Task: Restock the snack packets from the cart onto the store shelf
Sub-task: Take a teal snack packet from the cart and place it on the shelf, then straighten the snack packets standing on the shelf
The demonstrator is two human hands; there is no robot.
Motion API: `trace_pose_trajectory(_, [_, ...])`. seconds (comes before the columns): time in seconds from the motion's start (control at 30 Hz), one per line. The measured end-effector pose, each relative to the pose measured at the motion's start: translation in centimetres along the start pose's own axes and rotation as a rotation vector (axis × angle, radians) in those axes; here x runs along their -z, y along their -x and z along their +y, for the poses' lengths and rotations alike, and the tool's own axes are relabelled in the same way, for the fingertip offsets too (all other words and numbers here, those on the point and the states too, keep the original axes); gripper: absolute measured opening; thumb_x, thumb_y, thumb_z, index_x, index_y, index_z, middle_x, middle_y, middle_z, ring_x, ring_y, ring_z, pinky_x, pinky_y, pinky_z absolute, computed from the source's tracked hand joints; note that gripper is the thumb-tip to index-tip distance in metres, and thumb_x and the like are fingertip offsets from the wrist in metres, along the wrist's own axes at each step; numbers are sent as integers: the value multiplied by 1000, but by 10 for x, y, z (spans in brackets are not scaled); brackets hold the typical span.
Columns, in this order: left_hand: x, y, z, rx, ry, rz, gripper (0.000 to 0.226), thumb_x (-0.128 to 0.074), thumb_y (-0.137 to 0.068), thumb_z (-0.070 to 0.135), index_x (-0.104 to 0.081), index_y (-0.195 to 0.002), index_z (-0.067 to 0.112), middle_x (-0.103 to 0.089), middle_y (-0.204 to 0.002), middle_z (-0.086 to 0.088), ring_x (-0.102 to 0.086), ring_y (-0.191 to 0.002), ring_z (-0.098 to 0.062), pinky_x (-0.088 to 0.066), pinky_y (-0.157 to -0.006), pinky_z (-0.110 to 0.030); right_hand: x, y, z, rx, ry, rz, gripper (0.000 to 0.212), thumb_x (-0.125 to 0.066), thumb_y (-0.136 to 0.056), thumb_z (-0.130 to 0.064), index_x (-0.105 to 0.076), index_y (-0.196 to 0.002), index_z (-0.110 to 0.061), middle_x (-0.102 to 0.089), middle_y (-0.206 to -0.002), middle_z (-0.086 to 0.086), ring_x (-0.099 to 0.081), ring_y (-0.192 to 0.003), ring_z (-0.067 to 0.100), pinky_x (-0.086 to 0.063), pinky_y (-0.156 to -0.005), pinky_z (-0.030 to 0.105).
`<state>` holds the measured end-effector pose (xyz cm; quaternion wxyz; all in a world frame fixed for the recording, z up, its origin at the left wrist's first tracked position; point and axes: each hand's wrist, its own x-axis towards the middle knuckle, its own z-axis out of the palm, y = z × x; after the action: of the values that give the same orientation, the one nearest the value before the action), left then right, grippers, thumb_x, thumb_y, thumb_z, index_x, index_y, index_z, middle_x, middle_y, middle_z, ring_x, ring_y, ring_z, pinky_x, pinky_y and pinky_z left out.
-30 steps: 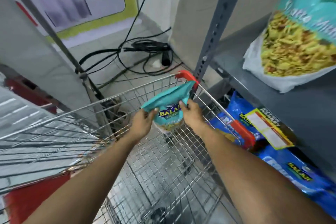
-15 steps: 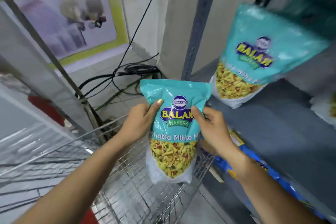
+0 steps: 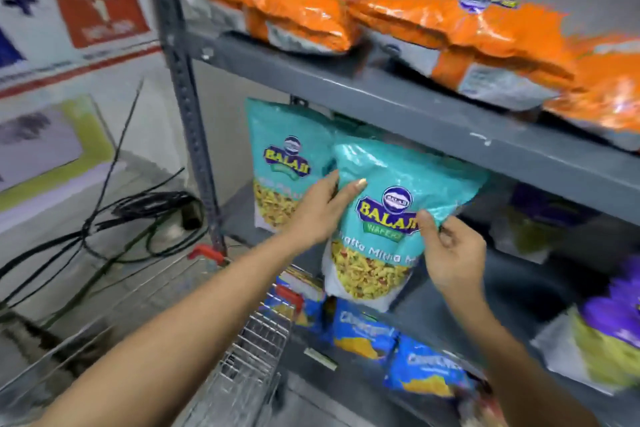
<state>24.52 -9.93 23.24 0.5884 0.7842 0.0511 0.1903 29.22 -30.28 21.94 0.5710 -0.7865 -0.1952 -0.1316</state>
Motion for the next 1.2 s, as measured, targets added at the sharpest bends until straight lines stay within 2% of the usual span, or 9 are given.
trace_pose_trajectory(0.13, [-40, -43, -5, -26, 193, 9, 20, -59, -91, 27, -67, -102, 12, -74, -104, -3, -68, -90, -7, -57, -84, -31, 17, -30, 13, 27, 121, 93, 58, -65, -90, -31, -19, -55, -22, -16, -50, -4, -17, -48, 9, -15, -49, 29])
trace_pose_trajectory(0.3, [-63, -61, -26, 34, 242, 23, 30, -63, -90, 20, -60, -116, 5, -71, -115, -14, -69, -101, -19, -57, -90, -37, 13, -44, 58, -12, 207, 134, 58, -62, -90, -38, -21, -54, -18, -19, -48, -3, -20, -49, 12, -19, -50, 30])
trace_pose_trajectory(0.4, [-65, -53, -42, 68, 118, 40, 37, -64, -88, 30, -55, -116, 8, -73, -103, -13, -69, -95, -11, -56, -91, -36, 12, -37, 85, -100, 124, 117, 49, -59, -88, -49, -45, -63, -9, -38, -49, -2, -29, -50, 5, -31, -52, 31])
trace_pose_trajectory(0.5, [-55, -33, -59, 70, 35, 78, 34, -63, -91, 23, -53, -119, 6, -70, -106, -3, -64, -94, 9, -51, -84, -13, 15, -34, 102, -226, -201, -3, 25, -73, -80, -41, -63, -94, -23, -69, -82, -13, -61, -74, 0, -50, -70, 20])
trace_pose_trajectory(0.63, [-26, 16, -103, 146, -174, 340, 21, -70, -85, 27, -60, -97, 13, -70, -89, -3, -64, -80, 3, -54, -74, -25, 9, -27, 127, -342, -317, -226, 71, -84, -66, 2, -47, -123, -18, -65, -119, -4, -65, -105, 0, -52, -87, 17])
trace_pose_trajectory(0.77, [4, 41, -133, 194, -343, 648, 65, -86, -66, 31, -49, -114, 9, -52, -112, -14, -52, -105, -29, -47, -93, -50, -5, -16, 146, -458, -235, -328, 81, -95, -42, -18, -50, -109, -30, -66, -116, -4, -64, -110, 13, -51, -89, 27])
trace_pose_trajectory(0.9, [20, 17, -147, 260, -379, 537, 126, -92, -47, 42, -21, -145, 9, -36, -144, -17, -35, -136, -31, -32, -115, -48, -10, -10, 147, -478, -207, -303, 76, -94, -51, -6, -51, -107, -35, -66, -114, -9, -64, -106, 6, -52, -86, 24])
trace_pose_trajectory(1.07, [17, 3, -161, 281, -265, 557, 134, -94, -41, 38, -15, -148, 16, -38, -146, -13, -40, -136, -29, -36, -113, -52, 1, 4, 150, -496, -163, -289, 85, -95, -40, -33, -49, -112, -38, -65, -117, -13, -63, -109, 6, -52, -92, 29])
trace_pose_trajectory(1.2, [11, 6, -161, 268, -200, 574, 132, -95, -50, 24, -10, -152, 18, -29, -154, -7, -32, -141, -21, -26, -116, -32, 11, 16, 148, -499, -142, -267, 82, -94, -54, -15, -46, -120, -28, -64, -112, -13, -62, -102, 1, -53, -78, 12])
